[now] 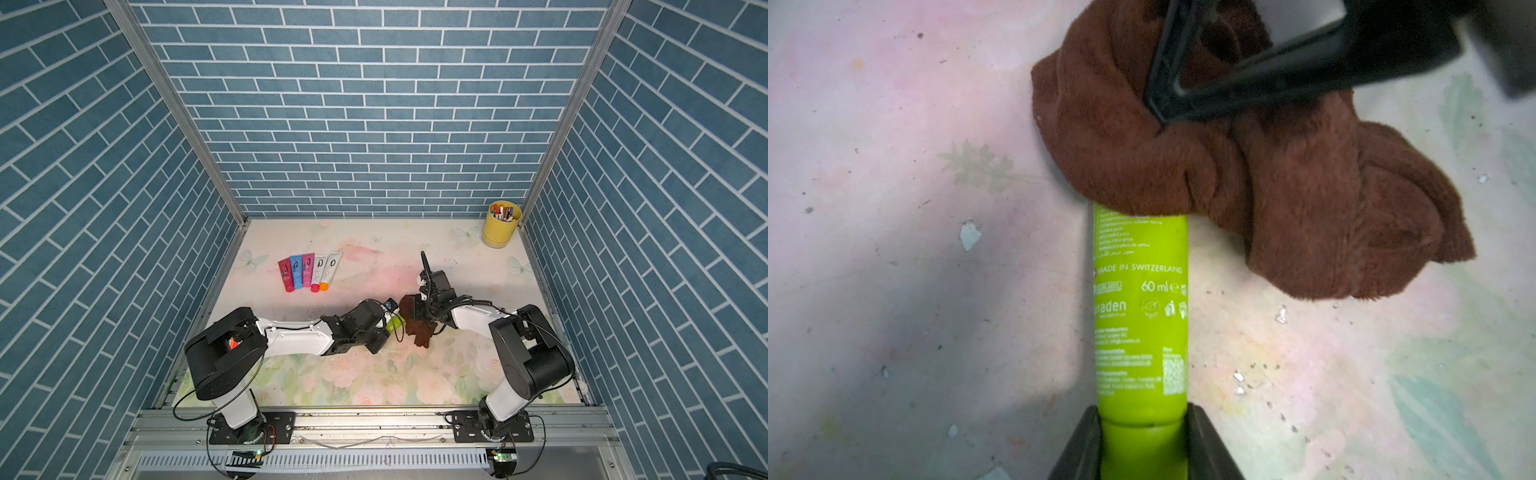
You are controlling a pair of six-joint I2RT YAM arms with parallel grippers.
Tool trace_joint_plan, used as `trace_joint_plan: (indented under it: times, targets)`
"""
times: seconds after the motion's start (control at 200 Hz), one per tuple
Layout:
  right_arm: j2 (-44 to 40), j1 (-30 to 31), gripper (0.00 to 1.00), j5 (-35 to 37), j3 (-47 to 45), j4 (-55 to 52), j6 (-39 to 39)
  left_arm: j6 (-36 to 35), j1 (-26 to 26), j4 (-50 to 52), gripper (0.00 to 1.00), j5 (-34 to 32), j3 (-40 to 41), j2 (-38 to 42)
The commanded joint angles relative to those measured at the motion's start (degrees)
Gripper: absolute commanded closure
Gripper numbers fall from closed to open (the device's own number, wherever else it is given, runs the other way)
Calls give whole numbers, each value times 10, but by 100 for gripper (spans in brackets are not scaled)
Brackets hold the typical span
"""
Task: Wipe the surface of the toothpaste tube
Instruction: Wipe the dirt from the toothpaste tube.
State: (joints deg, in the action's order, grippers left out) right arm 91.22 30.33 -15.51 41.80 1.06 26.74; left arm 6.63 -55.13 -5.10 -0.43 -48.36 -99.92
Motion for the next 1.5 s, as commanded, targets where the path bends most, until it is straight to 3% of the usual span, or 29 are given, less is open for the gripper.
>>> trace_joint_plan:
  times: [0.0, 0.265, 0.42, 0.55, 0.725, 1.06, 1.275, 1.495]
  targets:
    - [-8, 30, 100, -84, -36, -44, 14, 1, -2, -40, 100, 18, -6, -20]
    - [-20, 52, 100, -189, -28, -21, 29, 7, -2, -52, 100, 32, -5, -22]
    - [-7, 53, 100, -211, -12, -28, 25, 10, -2, -54, 100, 36, -5, -23]
    - [10, 42, 100, -171, -2, -47, 16, 10, -2, -57, 100, 38, -2, -20]
    - [41, -18, 100, -93, 10, -79, 17, 10, -2, -62, 100, 41, 5, -13]
    - [17, -105, 100, 16, 27, -124, 1, 9, -2, -59, 100, 55, 7, -15]
    - [-5, -94, 100, -69, 21, -63, 14, 7, -2, -60, 100, 60, 6, -15]
    - [-38, -8, 100, -112, 47, -85, 12, 7, -2, -59, 100, 61, 4, -16]
